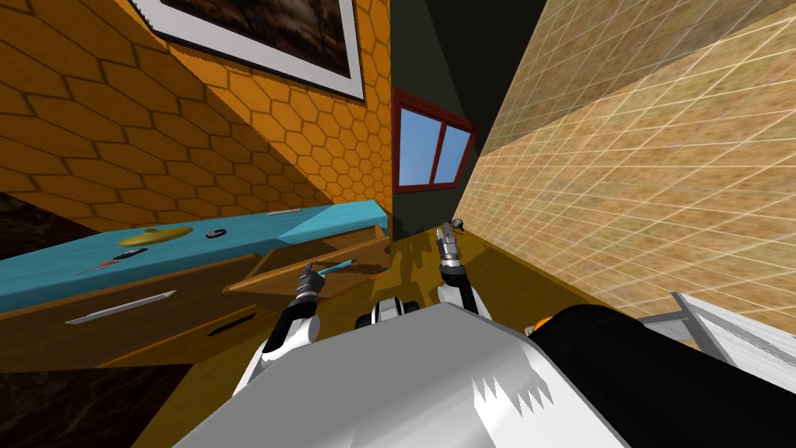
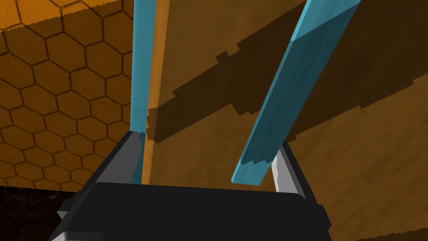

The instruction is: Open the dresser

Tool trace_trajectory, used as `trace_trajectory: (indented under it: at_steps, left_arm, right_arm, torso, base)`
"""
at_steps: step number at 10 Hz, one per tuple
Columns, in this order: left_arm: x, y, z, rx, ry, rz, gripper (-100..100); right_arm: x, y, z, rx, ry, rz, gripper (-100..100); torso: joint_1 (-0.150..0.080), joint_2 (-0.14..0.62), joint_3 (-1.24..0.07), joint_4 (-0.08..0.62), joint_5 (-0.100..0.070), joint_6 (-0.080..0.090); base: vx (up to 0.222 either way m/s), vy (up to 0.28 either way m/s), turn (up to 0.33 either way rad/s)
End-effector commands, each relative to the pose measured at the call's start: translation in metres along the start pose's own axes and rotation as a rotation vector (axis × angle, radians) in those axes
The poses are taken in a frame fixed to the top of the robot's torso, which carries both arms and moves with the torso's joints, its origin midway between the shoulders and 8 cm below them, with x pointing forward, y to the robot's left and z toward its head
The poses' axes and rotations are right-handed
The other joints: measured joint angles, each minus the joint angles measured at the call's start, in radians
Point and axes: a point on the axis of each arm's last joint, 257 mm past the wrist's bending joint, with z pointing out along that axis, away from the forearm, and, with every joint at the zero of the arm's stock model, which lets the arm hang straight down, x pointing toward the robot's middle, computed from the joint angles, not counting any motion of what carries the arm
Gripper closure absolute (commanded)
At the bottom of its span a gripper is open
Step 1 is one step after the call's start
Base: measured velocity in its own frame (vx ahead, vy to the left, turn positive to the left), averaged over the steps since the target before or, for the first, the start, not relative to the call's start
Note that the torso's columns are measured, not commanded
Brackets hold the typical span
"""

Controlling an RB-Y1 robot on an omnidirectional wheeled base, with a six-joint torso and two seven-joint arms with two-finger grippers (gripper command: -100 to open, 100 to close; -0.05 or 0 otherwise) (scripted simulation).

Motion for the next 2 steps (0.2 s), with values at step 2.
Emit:
trace_trajectory:
  at_steps: [2]
  left_arm:
    - [-0.0005,0.0017,-0.0004,-0.004,-0.001,0.0,0]
  right_arm:
    - [0.0,0.0,0.0,0.0,0.0,0.0,0]
  torso:
    - [0.001,-0.001,-0.001,-0.001,0.001,0.0]
  base:
    - [0.0,0.0,0.0]
